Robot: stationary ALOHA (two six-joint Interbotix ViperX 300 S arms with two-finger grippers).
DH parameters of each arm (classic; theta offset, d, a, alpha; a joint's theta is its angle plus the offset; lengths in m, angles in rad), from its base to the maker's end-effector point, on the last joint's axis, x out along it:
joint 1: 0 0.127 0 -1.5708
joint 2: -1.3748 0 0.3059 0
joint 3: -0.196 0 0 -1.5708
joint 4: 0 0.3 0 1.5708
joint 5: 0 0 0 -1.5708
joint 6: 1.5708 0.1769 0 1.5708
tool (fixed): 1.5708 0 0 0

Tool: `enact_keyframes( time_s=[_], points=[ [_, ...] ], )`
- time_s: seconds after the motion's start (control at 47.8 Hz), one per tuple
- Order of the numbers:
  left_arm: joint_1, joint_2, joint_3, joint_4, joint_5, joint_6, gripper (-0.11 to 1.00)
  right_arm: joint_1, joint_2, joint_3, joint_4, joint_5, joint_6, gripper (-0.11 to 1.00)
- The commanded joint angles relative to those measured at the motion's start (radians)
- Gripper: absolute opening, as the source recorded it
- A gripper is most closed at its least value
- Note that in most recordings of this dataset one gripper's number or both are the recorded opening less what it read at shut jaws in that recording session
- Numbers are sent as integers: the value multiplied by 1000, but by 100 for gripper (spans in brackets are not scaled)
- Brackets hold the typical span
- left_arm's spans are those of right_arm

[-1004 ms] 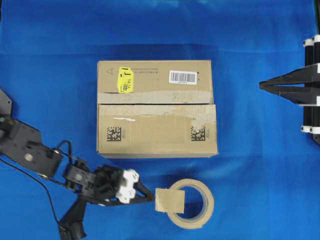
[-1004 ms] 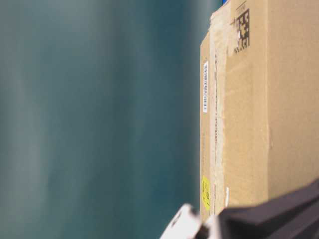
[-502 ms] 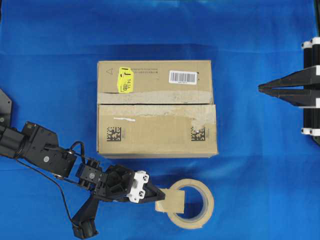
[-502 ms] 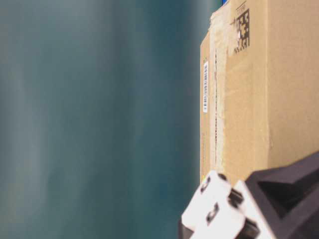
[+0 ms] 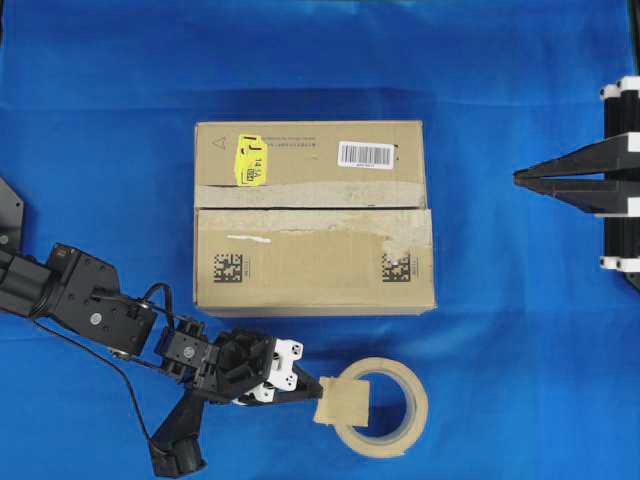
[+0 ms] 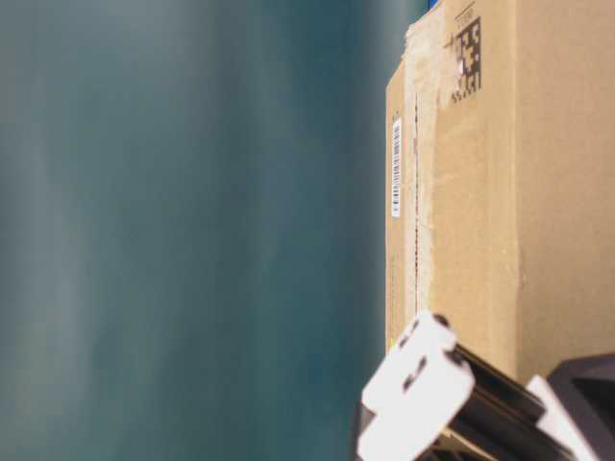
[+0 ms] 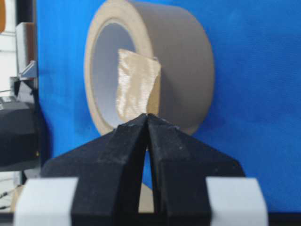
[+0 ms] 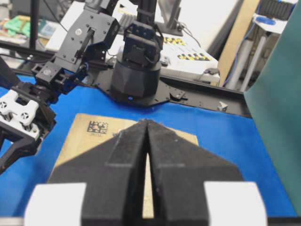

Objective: Apply tape along the seams of the closed cardboard box to seal it securely.
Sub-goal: 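Carry the tape piece with the left gripper onto the box's top seam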

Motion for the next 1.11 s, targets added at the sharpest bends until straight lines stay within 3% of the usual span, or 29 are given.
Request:
enact_keyframes(
  time_s=[0.0,0.502,0.691,0.816,1.088],
  points=[
    [0,-23,-17,-3,-6,-5,0,2,8,-21,0,-2,2,0],
    [48,-238,-20,2,75,25,0,2,18,-21,0,-8,-3,0],
    [123,-314,-17,0,103,106,0,2,34,-20,0,-26,2,0],
    [213,-344,-11,2,107,141,0,2,46,-20,0,-40,5,0],
    [327,-359,-8,5,138,147,0,2,87,-17,3,-77,6,0]
  ],
)
